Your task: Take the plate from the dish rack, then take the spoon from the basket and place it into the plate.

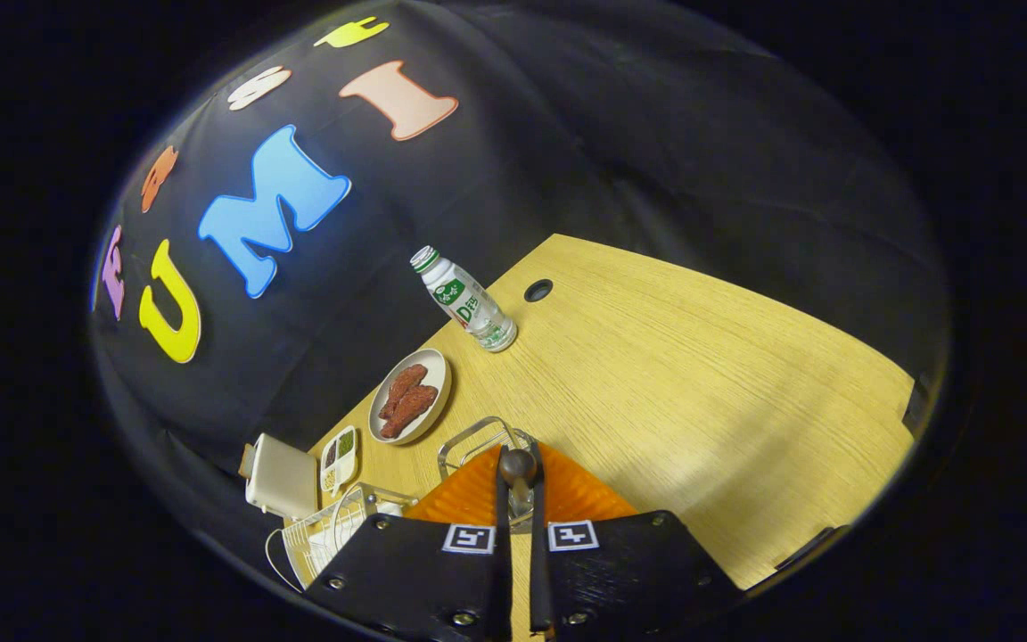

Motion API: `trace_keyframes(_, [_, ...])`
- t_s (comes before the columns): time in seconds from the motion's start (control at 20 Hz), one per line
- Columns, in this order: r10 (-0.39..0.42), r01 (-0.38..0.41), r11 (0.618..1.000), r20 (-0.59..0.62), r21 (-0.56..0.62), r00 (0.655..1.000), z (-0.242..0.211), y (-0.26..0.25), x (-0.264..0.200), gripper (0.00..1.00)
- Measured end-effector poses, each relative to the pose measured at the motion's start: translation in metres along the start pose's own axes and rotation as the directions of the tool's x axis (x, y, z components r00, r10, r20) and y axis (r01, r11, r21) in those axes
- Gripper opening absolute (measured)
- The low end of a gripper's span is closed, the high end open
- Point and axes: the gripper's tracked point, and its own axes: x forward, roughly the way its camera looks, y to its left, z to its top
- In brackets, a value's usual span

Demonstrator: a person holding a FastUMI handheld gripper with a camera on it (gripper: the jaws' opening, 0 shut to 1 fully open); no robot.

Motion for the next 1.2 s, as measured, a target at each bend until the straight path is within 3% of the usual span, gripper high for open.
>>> trace_keyframes(0.5, [0.044,-0.03,0.987,0.086,-0.156,0.995,0.056,0.037,-0.042,0.07])
trace_keyframes(0.65, [0.091,-0.073,0.978,0.086,-0.195,0.992,0.064,0.062,-0.066,0.07])
trace_keyframes(0.95, [0.225,-0.218,0.946,0.0,-0.241,0.974,0.03,0.123,-0.107,0.07])
trace_keyframes(1.2, [0.311,-0.336,0.888,-0.128,-0.313,0.942,-0.038,0.173,-0.132,0.07])
